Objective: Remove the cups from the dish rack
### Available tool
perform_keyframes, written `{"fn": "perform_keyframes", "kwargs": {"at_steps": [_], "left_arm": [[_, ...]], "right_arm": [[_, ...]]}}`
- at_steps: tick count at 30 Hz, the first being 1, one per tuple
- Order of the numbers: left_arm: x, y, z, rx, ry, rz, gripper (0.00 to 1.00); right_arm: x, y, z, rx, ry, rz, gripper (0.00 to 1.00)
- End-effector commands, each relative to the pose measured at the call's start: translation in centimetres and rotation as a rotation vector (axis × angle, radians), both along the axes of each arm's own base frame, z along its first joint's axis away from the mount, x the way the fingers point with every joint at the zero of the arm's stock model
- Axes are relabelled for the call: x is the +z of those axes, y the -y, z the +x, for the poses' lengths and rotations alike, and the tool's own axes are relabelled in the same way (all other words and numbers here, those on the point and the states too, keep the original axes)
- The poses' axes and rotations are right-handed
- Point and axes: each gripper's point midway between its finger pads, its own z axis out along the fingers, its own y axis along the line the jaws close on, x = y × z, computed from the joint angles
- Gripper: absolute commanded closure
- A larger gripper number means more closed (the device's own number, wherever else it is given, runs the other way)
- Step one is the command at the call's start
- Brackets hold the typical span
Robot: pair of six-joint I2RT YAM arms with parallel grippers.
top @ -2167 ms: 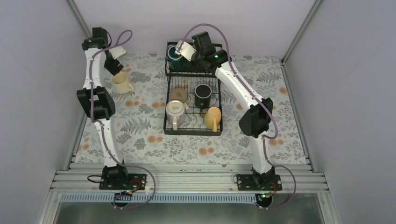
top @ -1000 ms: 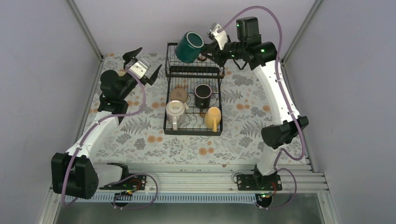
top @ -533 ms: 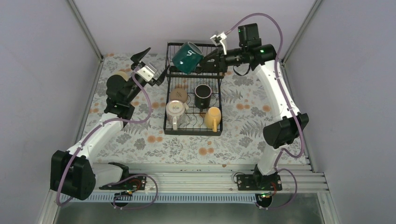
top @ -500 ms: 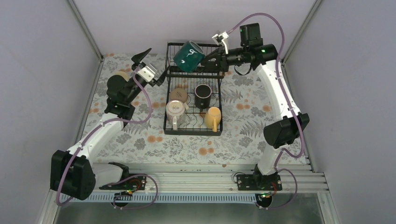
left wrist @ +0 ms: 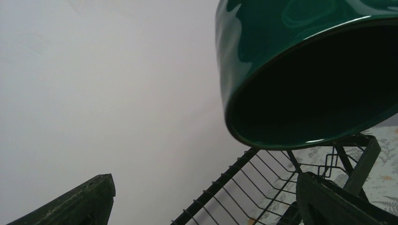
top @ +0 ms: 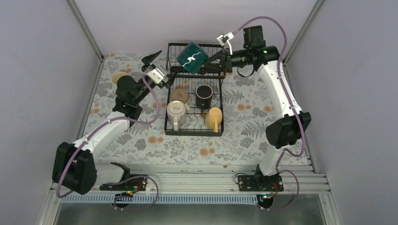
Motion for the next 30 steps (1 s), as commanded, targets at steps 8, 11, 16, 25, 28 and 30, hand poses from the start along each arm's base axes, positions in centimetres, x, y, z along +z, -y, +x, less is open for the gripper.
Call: {"fn": "perform_keyframes", "kwargs": {"at_steps": [8, 11, 16, 25, 28, 30], "left_arm": [[4.1, 2.7, 0.3, -0.037, 0.109, -0.035, 0.07], [4.6, 3.1, 0.5, -0.046, 0.106, -0.036, 0.12], [4.4, 4.1, 1.1, -0.079, 0.064, -0.029, 0.37], [4.5, 5.1, 1.0, -0.11, 0.044, -0.027, 0.73], [4.7, 5.2, 0.9, -0.112, 0.039, -0.024, 0.82], [4.9, 5.2, 0.9, -0.107, 0.039, -0.025, 0.88]], "right_arm": [[-0.7, -0.6, -0.9, 0.094, -0.051, 0.076, 0.98], [-0.9, -0.7, -1.0, 0.105, -0.061, 0.084, 0.97], [-1.1, -0.8, -1.0, 0.115, -0.075, 0.088, 0.97], [-2.1, -1.1, -0.8, 0.127, -0.11, 0.091, 0.97], [-2.4, -1.2, -0.7, 0.127, -0.117, 0.09, 0.97], [-2.5, -1.3, -0.6, 0.126, -0.117, 0.087, 0.95]]}}
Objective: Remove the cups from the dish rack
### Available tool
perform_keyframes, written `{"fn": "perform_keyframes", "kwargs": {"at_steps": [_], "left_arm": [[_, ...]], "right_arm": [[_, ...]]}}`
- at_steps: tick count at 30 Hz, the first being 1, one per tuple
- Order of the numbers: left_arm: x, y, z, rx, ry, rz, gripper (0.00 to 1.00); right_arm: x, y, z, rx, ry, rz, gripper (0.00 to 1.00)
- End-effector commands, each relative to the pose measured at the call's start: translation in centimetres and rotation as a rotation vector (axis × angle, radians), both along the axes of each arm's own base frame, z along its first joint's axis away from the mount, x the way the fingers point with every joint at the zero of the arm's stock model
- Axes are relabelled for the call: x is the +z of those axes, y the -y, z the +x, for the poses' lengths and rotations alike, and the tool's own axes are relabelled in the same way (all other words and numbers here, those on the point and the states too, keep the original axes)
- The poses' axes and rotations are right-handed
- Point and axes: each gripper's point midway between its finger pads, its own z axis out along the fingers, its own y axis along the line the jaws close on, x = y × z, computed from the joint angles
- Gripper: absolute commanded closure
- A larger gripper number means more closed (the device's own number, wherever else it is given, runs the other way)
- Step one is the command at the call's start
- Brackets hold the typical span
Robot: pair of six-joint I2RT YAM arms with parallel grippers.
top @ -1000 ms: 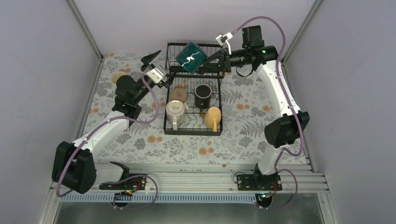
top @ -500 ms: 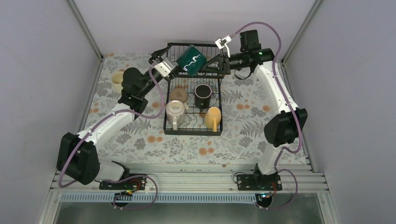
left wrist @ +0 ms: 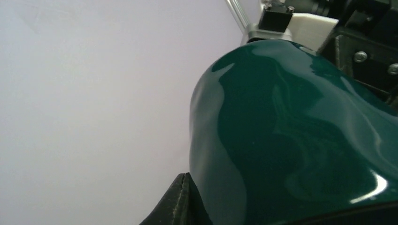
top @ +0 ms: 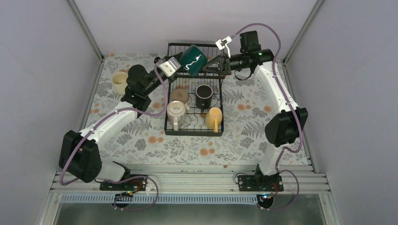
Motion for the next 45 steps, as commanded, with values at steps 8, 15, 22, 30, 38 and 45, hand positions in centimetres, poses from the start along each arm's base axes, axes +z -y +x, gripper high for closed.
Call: {"fn": "perform_keyframes", "kwargs": {"at_steps": [8, 15, 22, 30, 38, 45], "left_arm": [[4.3, -1.1, -0.4, 0.057, 0.077, -0.051, 0.98], [5.3, -2.9, 0.2, 0.194, 0.098, 0.019, 0.98], [6.4, -7.9, 2.0, 0.452, 0.052, 0.254, 0.98], [3.4, -17.7, 2.5, 0.59, -0.172, 0.587, 0.98], [-9.0, -24.8, -2.4, 0.498, -0.597, 1.016, 0.98], [-18.7, -29.9, -6.8, 0.446, -0.852, 1.199, 0.98]], "right_arm": [[-0.7, -0.7, 0.2, 0.025, 0.03, 0.003, 0.54], [-1.8, -0.3, 2.0, -0.066, 0.109, -0.111, 0.31], [-4.0, 2.4, 6.4, -0.334, 0.334, -0.444, 0.15], [-1.2, 6.4, 9.0, -0.6, 0.596, -0.69, 0.15], [1.2, 6.4, 7.4, -0.609, 0.678, -0.703, 0.14], [-0.8, 4.3, 4.6, -0.497, 0.709, -0.746, 0.15]]}}
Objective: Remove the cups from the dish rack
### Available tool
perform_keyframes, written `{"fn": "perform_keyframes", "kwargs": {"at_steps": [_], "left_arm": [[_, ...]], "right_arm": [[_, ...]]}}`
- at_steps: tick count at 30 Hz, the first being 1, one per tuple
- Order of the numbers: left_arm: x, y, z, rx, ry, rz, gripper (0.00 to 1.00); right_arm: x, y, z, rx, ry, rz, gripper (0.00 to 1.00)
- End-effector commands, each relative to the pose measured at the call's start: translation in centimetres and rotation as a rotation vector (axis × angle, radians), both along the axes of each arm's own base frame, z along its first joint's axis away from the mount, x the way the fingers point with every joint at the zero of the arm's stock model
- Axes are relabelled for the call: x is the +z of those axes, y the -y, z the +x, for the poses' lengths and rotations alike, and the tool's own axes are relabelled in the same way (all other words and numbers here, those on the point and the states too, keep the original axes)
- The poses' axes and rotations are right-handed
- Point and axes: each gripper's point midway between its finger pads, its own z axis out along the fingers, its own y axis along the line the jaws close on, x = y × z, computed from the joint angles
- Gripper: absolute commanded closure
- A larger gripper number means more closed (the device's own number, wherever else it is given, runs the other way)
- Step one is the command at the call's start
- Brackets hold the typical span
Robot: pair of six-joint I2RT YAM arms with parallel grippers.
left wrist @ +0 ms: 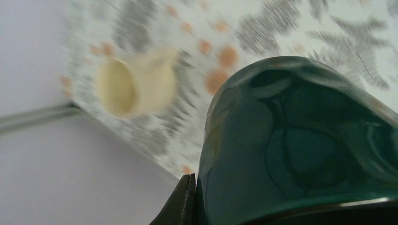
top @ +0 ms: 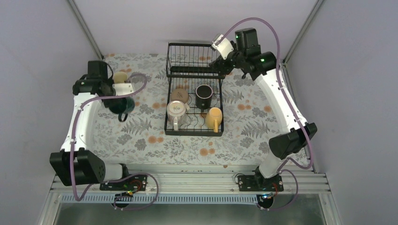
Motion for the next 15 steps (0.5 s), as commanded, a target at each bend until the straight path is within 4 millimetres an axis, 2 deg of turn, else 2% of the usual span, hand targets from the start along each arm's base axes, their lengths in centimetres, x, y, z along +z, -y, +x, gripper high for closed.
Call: {"fn": "perform_keyframes", "kwargs": {"at_steps": [1, 3, 8, 15], "left_arm": [[-3.9, -3.6, -2.9, 0.006, -0.116, 0.109, 0.98], [-5.9, -5.4, -2.9, 0.045, -0.15, 0.134, 0.98], [-9.1, -8.9, -2.1, 0.16, -0.234, 0.099, 0.98], [-11.8, -11.5, 1.2, 0.275, -0.264, 0.066, 0.97]], "right_arm": [[0.0, -1.2, -3.1, 0.071, 0.033, -0.064, 0.15], [-1.0, -2.0, -4.6, 0.106, 0.03, -0.089, 0.15], [-4.3, -3.1, -7.7, 0.135, 0.038, -0.16, 0.15], [-8.6, -4.8, -10.8, 0.19, -0.011, -0.203, 0.15]]}}
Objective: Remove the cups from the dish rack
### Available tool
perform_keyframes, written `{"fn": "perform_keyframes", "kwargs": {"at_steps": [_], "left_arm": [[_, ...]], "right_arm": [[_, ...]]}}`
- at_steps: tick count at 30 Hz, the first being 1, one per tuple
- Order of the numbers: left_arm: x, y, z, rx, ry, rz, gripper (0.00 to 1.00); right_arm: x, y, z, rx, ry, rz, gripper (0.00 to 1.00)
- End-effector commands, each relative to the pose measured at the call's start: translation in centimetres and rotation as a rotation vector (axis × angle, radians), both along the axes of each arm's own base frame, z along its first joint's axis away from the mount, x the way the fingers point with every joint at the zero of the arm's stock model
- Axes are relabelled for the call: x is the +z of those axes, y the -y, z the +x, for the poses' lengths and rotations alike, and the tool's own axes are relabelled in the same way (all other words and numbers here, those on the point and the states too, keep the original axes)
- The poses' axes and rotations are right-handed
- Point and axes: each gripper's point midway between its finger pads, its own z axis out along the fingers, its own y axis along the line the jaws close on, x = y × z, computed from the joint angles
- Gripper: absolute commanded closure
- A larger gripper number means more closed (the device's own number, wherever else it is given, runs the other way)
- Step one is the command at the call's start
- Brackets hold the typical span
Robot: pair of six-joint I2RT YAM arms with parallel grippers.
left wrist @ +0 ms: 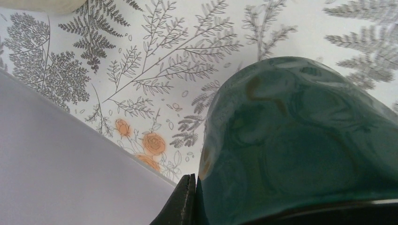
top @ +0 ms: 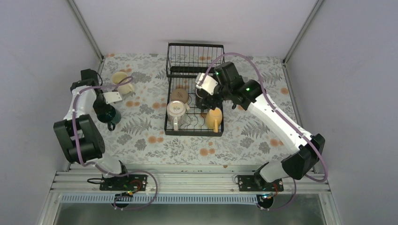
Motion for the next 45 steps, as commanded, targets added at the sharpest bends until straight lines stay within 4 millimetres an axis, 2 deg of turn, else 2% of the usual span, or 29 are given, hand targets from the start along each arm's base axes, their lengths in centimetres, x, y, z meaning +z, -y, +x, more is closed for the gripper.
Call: {"fn": "perform_keyframes", "kwargs": {"at_steps": [1, 4, 8, 15, 19, 20, 23, 25, 29, 32, 35, 39, 40, 45], "left_arm": [[0.1, -1.8, 3.5, 0.074, 0.056, 0.016, 0.98], [-1.4, -2.2, 4.4, 0.106, 0.018, 0.0, 0.98], [-2.4, -2.6, 5.6, 0.132, 0.003, -0.015, 0.98], [-4.5, -2.9, 5.8, 0.172, -0.076, -0.027, 0.98], [-4.9, -3.1, 5.9, 0.195, -0.1, -0.029, 0.98], [-4.8, -3.1, 6.0, 0.2, -0.101, -0.036, 0.96], [-4.1, -2.7, 6.2, 0.199, -0.091, -0.056, 0.79], [-3.3, -2.5, 6.3, 0.196, -0.081, -0.072, 0.74], [-1.1, -2.1, 6.8, 0.196, -0.038, -0.092, 0.68], [1.7, -2.3, 7.4, 0.206, 0.025, -0.085, 0.64], [5.6, -1.4, 8.1, 0.205, 0.117, -0.13, 0.58], [12.7, 0.7, 9.3, 0.221, 0.326, -0.249, 0.36], [14.0, 1.3, 9.3, 0.217, 0.368, -0.274, 0.34], [18.6, 4.5, 8.9, 0.199, 0.576, -0.358, 0.28]], "right_arm": [[-0.8, -0.8, -0.6, 0.003, 0.039, -0.011, 0.15], [-1.8, -1.4, -1.5, 0.024, 0.022, -0.02, 0.15], [-2.8, -1.6, -1.9, 0.033, 0.013, -0.036, 0.15], [-3.9, -1.6, -1.9, 0.032, 0.004, -0.059, 0.15], [-4.1, -1.7, -1.8, 0.034, 0.001, -0.062, 0.15], [-4.2, -1.7, -1.8, 0.034, 0.0, -0.063, 0.15], [-4.7, -1.7, -1.8, 0.033, -0.008, -0.072, 0.15], [-5.0, -1.7, -1.8, 0.032, -0.013, -0.078, 0.15], [-5.7, -1.4, -1.7, 0.021, -0.018, -0.095, 0.15], [-6.7, -1.0, -1.8, 0.005, -0.032, -0.115, 0.15], [-7.9, -0.8, -2.0, -0.007, -0.065, -0.121, 0.15], [-9.2, -1.4, -2.5, -0.008, -0.12, -0.096, 0.16], [-9.5, -1.4, -2.5, -0.011, -0.122, -0.1, 0.16], [-11.5, 0.7, -1.4, -0.111, -0.109, -0.172, 0.16]]}}
